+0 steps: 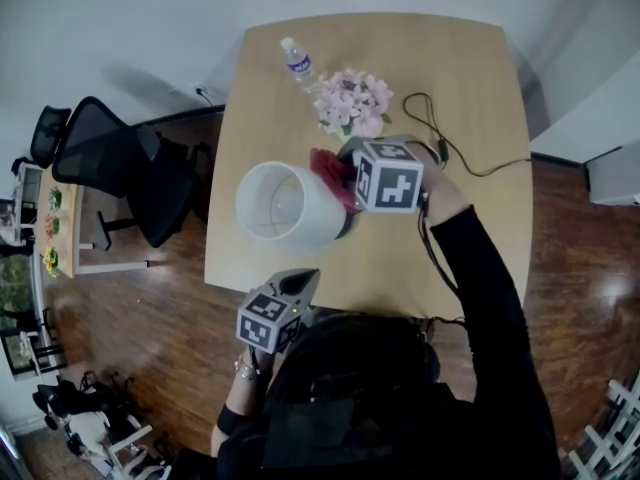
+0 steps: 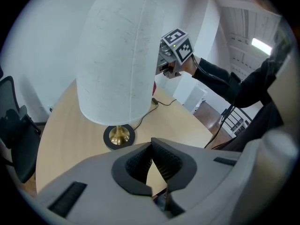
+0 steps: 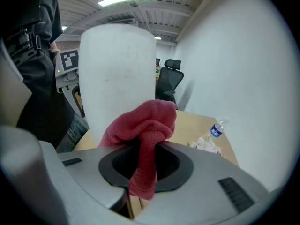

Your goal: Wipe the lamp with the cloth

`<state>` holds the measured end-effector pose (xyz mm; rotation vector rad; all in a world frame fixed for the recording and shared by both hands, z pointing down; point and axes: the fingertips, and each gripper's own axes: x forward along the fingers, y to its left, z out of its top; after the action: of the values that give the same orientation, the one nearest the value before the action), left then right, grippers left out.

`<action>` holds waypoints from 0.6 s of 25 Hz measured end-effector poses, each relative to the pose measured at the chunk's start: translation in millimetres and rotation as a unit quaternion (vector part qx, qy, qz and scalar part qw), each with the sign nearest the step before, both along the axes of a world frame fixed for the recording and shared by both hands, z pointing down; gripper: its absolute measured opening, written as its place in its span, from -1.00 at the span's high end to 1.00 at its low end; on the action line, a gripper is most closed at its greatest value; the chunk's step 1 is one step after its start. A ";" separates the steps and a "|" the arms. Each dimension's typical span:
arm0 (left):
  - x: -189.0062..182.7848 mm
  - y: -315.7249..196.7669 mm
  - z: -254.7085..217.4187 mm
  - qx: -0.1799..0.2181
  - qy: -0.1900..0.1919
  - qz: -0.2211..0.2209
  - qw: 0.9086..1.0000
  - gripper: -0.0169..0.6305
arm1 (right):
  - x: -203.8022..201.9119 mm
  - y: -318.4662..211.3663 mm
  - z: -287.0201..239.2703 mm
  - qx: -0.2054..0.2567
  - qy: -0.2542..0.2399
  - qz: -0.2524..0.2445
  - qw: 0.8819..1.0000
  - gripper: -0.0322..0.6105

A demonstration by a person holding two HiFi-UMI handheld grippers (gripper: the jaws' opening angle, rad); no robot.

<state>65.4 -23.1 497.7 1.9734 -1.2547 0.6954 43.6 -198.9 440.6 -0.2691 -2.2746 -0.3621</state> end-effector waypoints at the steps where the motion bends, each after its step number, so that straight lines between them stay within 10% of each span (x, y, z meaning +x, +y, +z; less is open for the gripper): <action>1: -0.6 0.6 0.6 0.000 0.000 0.000 1.000 0.94 | 1.8 -1.8 7.2 -0.003 0.006 0.007 1.000 0.68; 15: -13.2 3.3 2.3 0.009 0.010 0.000 1.000 0.94 | 21.1 -29.6 7.4 0.033 0.039 0.042 0.998 0.68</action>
<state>52.2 -19.8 500.0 1.9906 -1.2541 0.6649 64.6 -228.5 448.0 -0.1512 -2.1847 -0.3764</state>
